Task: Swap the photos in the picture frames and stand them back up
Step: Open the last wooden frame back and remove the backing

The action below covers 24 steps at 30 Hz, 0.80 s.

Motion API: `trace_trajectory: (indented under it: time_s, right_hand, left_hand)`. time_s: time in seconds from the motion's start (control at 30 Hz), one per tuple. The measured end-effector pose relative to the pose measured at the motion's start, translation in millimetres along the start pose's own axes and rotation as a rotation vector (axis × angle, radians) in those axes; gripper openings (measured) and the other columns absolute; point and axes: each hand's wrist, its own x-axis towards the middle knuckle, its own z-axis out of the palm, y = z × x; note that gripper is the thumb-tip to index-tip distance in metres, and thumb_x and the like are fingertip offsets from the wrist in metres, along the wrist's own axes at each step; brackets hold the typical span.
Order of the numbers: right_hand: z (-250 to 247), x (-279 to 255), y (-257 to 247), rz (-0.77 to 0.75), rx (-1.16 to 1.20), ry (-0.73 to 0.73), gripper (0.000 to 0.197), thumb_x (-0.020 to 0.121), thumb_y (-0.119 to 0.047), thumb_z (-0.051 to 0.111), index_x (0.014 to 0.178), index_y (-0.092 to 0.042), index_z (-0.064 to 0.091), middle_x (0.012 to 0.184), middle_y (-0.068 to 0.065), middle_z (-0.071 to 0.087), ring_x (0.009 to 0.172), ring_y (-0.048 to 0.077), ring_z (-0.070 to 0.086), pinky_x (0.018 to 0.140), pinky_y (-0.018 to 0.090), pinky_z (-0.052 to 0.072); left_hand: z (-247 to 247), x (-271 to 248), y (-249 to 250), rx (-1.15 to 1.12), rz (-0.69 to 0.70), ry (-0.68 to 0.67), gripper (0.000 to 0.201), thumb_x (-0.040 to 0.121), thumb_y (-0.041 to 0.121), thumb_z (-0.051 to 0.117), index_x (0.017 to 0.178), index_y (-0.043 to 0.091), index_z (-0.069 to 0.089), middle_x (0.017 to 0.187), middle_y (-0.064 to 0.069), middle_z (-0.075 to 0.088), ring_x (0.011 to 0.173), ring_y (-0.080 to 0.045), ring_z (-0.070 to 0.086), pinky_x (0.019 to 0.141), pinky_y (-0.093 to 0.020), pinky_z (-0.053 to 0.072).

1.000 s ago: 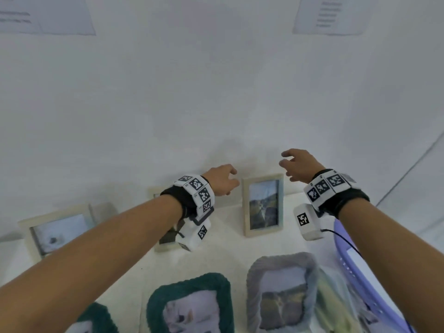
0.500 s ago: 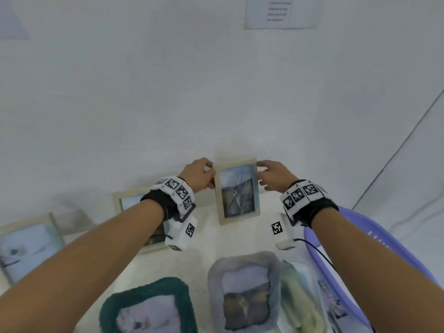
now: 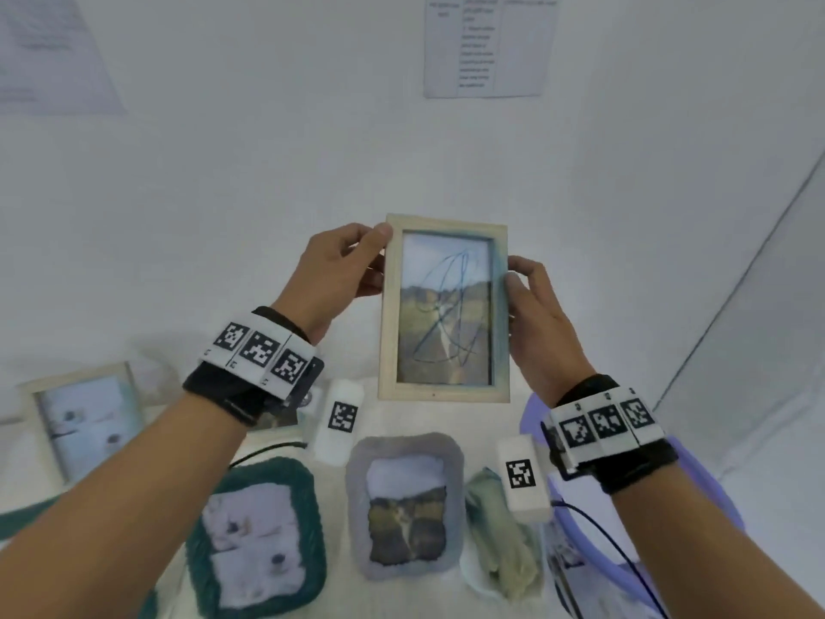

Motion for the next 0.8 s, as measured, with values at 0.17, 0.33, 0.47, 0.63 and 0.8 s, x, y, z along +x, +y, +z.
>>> trace_trajectory:
  time_s: [0.17,0.33,0.47,0.63,0.8]
  right_hand:
    - [5,-70,19,0.101,0.266,0.010,0.027,0.102,-0.035,0.038,0.128,-0.027,0.044,0.103,0.002,0.070,0.092,0.022,0.065,0.082,0.049,0.054]
    - [7,-135,44,0.158,0.268,0.049,0.029,0.101,-0.032,0.039,0.127,-0.022,0.044,0.092,0.004,0.071,0.085,0.022,0.068,0.077,0.050,0.055]
    - [4,-181,70,0.238,0.174,0.077,0.028,0.099,-0.035,0.044,0.125,-0.026,0.047,0.106,0.007,0.069,0.098,0.030,0.066,0.089,0.064,0.048]
    - [6,-227,90,0.218,-0.024,-0.013,0.032,0.100,-0.043,0.041,0.130,-0.031,0.047,0.122,-0.004,0.063,0.110,0.016,0.063,0.085,0.038,0.056]
    - [21,-249,93,0.340,0.005,-0.117,0.032,0.100,-0.038,0.036,0.125,-0.030,0.054,0.103,0.011,0.070,0.086,0.021,0.068,0.064,0.028,0.052]
  left_hand:
    - [16,-70,-2,0.003,-0.046,0.083,0.031,0.095,0.032,0.060,0.096,0.002,0.067,0.070,-0.001,0.063,0.059,-0.010,0.057,0.064,-0.023,0.052]
    - [27,-140,-33,0.140,-0.136,0.139,0.023,0.096,0.033,0.057,0.099,0.012,0.066,0.077,0.001,0.069,0.068,-0.008,0.065,0.074,-0.028,0.055]
    - [41,-211,-58,0.275,-0.211,0.113,0.042,0.087,0.051,0.057,0.124,0.035,0.053,0.103,0.014,0.065,0.089,0.004,0.063,0.080,-0.016,0.052]
    - [77,-281,-58,0.135,-0.222,-0.062,0.053,0.078,0.045,0.064,0.118,0.055,0.030,0.105,0.062,0.041,0.104,0.034,0.040,0.079,0.005,0.036]
    - [74,-299,-77,-0.027,-0.422,-0.006,0.064,0.070,0.062,0.067,0.119,0.061,0.025,0.118,0.040,0.042,0.100,0.032,0.044,0.074,0.001,0.042]
